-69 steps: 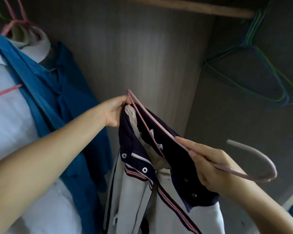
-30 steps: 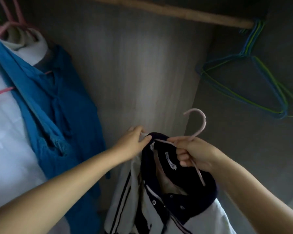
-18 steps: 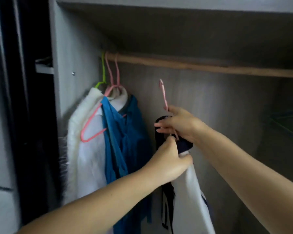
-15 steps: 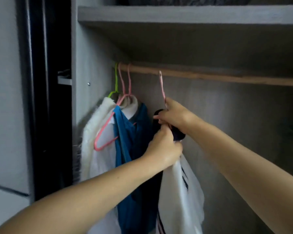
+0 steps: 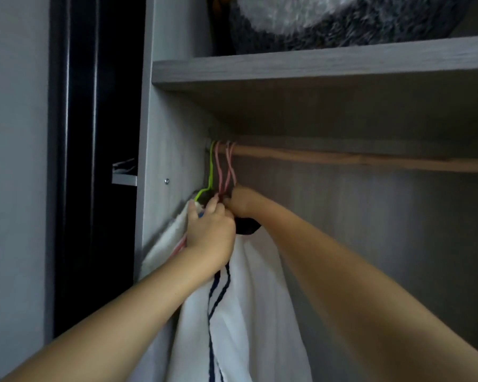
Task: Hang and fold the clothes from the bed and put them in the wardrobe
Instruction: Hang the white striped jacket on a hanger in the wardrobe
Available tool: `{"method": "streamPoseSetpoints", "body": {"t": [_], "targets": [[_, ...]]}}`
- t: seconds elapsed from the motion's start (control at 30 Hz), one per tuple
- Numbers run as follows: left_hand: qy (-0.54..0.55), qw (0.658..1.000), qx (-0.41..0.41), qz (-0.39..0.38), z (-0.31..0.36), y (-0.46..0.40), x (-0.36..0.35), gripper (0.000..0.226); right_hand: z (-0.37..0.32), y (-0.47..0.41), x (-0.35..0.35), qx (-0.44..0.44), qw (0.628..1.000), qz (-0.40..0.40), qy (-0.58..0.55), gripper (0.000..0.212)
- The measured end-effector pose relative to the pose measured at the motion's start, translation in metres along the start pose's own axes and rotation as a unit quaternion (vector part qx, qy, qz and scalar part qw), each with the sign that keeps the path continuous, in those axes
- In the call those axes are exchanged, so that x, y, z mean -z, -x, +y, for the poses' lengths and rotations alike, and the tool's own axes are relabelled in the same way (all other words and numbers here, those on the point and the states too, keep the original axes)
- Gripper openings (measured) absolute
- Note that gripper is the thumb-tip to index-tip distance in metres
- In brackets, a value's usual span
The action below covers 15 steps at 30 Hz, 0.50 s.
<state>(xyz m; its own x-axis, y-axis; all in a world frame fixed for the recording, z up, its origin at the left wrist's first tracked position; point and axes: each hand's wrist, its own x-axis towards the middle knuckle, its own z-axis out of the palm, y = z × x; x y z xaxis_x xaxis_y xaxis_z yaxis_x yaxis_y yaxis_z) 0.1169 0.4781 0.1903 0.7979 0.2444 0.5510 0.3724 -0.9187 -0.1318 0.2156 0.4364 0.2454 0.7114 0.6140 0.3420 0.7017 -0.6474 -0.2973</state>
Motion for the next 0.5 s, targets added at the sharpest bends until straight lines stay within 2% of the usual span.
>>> {"method": "streamPoseSetpoints", "body": {"t": [0.1, 0.27, 0.33, 0.4, 0.43, 0.5], "targets": [[-0.039, 0.999, 0.002, 0.010, -0.010, 0.006, -0.009, 0.052, -0.003, -0.002, -0.011, -0.018, 0.999, 0.030, -0.041, 0.040], [-0.095, 0.995, -0.012, 0.025, -0.007, 0.013, -0.013, 0.060, 0.004, 0.018, -0.016, -0.012, 0.994, 0.024, -0.102, 0.062], [-0.117, 0.989, -0.040, 0.075, -0.006, 0.016, -0.016, 0.058, 0.022, 0.035, -0.025, -0.005, 0.995, 0.061, -0.073, 0.057], [-0.123, 0.977, -0.075, 0.158, 0.001, 0.022, -0.016, 0.063, 0.046, 0.060, -0.029, -0.040, 0.996, 0.081, -0.015, 0.052], [-0.113, 0.973, -0.105, 0.171, 0.008, 0.025, -0.015, 0.060, 0.060, 0.074, -0.028, -0.062, 0.994, 0.092, 0.002, 0.051], [-0.071, 0.974, -0.167, 0.136, 0.028, 0.033, -0.013, 0.052, 0.087, 0.101, -0.021, -0.104, 0.988, 0.114, 0.024, 0.049]]}}
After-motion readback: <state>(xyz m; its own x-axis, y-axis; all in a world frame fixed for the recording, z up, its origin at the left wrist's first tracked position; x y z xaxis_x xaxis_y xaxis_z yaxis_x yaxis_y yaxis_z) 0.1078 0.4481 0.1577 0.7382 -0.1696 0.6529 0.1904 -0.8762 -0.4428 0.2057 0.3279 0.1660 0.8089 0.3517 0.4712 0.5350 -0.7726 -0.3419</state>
